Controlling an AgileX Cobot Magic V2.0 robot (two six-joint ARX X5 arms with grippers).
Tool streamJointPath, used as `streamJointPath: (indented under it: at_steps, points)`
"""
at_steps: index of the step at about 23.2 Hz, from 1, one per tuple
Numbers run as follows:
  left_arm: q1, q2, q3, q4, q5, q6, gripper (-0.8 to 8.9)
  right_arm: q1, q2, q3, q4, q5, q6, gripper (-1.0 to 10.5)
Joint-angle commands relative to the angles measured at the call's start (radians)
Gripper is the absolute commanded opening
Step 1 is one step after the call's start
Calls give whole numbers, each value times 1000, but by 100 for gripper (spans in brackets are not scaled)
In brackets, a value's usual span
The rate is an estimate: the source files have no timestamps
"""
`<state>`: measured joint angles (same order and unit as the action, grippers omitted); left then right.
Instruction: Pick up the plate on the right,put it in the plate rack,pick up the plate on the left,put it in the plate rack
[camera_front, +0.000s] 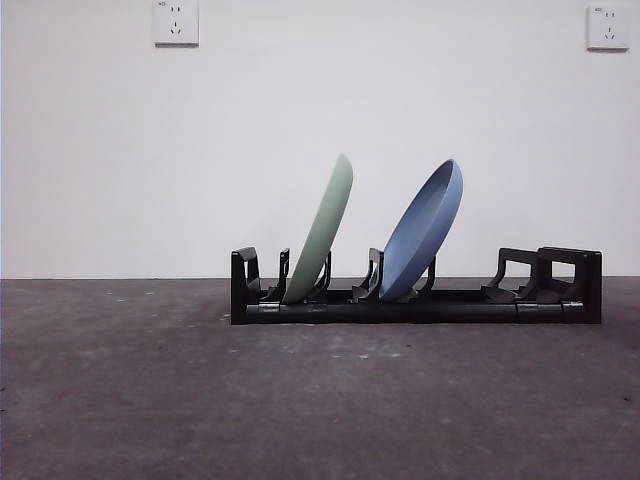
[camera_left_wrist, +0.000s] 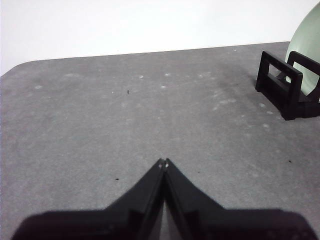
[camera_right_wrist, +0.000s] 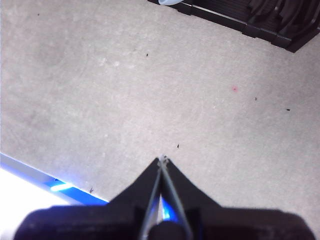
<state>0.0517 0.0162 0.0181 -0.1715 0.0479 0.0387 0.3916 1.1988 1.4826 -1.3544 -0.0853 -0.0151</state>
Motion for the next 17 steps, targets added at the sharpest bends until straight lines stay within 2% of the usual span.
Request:
streamJointPath:
  at_steps: [1,5,6,8,12,17]
  points:
    - [2,0,-11,7,5,-12,-3,1,3,-6,-21,1,4,3]
    - [2,0,-11,7,5,-12,-3,-1,0,-6,-18,8,4,3]
    - [2,0,-11,7,5,-12,-3,-9,-22,-6,10,45,-50,3]
    - [2,0,-11,7,5,-12,-3,-41,-96,-8,151,86,-89,2]
    - [2,0,-11,7,5,-12,-3,-126,-311,-85,526,-29,-60,2]
    - [2,0,-11,7,4,-12,-3,-303,-571,-396,782,-27,-98,2]
